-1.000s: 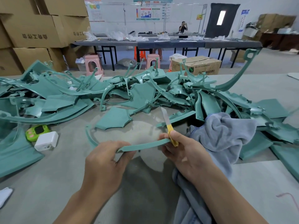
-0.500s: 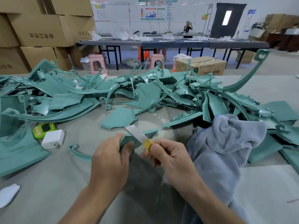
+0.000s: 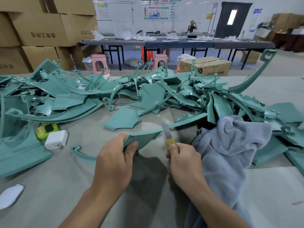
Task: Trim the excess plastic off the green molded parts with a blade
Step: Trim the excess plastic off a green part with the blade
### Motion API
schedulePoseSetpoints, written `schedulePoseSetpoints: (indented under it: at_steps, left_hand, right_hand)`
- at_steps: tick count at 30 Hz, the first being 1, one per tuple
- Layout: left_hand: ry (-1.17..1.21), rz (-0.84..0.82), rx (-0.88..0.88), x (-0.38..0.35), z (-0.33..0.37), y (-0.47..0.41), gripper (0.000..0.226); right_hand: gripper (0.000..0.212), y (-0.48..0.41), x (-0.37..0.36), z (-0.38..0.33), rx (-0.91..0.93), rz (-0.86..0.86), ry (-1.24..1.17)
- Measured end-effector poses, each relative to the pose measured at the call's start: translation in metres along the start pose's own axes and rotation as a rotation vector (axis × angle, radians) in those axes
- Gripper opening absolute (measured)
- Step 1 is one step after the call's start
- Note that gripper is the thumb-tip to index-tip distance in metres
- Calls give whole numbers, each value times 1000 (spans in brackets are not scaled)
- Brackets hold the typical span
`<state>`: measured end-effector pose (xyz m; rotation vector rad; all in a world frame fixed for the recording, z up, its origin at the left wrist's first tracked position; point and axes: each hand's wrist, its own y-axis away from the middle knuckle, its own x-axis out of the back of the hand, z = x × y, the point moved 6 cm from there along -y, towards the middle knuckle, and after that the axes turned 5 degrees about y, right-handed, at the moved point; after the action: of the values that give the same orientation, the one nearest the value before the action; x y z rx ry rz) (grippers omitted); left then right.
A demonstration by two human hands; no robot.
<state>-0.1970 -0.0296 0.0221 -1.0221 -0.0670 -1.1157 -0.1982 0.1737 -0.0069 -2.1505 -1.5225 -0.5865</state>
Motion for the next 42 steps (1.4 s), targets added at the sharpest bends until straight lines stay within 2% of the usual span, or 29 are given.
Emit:
schedulePoseSetpoints:
  at_steps: [3,5,6,9,10,11,13,15,16,18,20,22,24,26,28,30,32,34,37,40,42]
  left_hand:
    - [-14,-13,-14,-2,-2,1,18]
    - [-15,-23,6,-3,-6,1,22]
    - [-10,-20,17,-2,-6,1,22]
    - [5,-15,41,0,-4,1,20]
    - [3,-20,37,0,-4,1,22]
    - [-4,-23,25,-1,-3,2,24]
    - [-16,-34,12,-2,-3,3,24]
    - [-5,-45,42,-2,-6,3,21]
    - [4,-44,59,-1,-7,2,20]
    - [18,-48,72,-1,-7,1,20]
    - [8,-52,56,-1,-4,2,17]
    - [3,-49,45,-1,-2,3,15]
    - [16,-52,63,-2,-4,2,15]
    - [32,-47,78,0,-5,1,16]
    - [30,-54,72,1,-5,1,20]
    - [9,-59,57,1,-4,2,20]
    - [43,-36,38,2,-5,3,12]
    - [122,-23,-60,5,-1,3,6]
    - [206,-114,-332,7,18,4,32]
    - [218,-117,-424,11,24,1,31]
    - [177,-96,-452,14,23,-1,30]
  right_hand:
    - [38,7,-5,-17,167,-140,-266]
    - [36,24,-19,-33,293,-287,-223]
    - [38,24,-21,-30,277,-287,-142]
    - [44,1,-2,-3,39,-48,87]
    - [43,-1,5,1,12,9,69]
    - [42,1,7,-1,42,2,-16]
    - [39,15,-4,-21,183,-154,-202]
    - [35,32,-22,-33,280,-273,-163]
    - [36,28,-24,-29,265,-244,-54]
    - [41,10,-8,-12,125,-69,180]
    - [42,5,5,-5,84,24,129]
    - [39,15,-2,-16,189,-42,-5]
    - [35,27,-17,-25,267,-146,0]
    - [41,13,-15,-15,189,-81,119]
    - [45,-4,3,-1,29,16,171]
    - [43,-8,10,6,-29,-2,44]
    - [41,-3,4,5,-81,-92,-235]
    - [40,-4,-2,8,-230,-167,-510]
    - [31,-5,-10,13,-486,-316,-915]
    - [20,-6,-10,15,-541,-361,-1041]
    - [29,-12,-7,21,-526,-333,-1057]
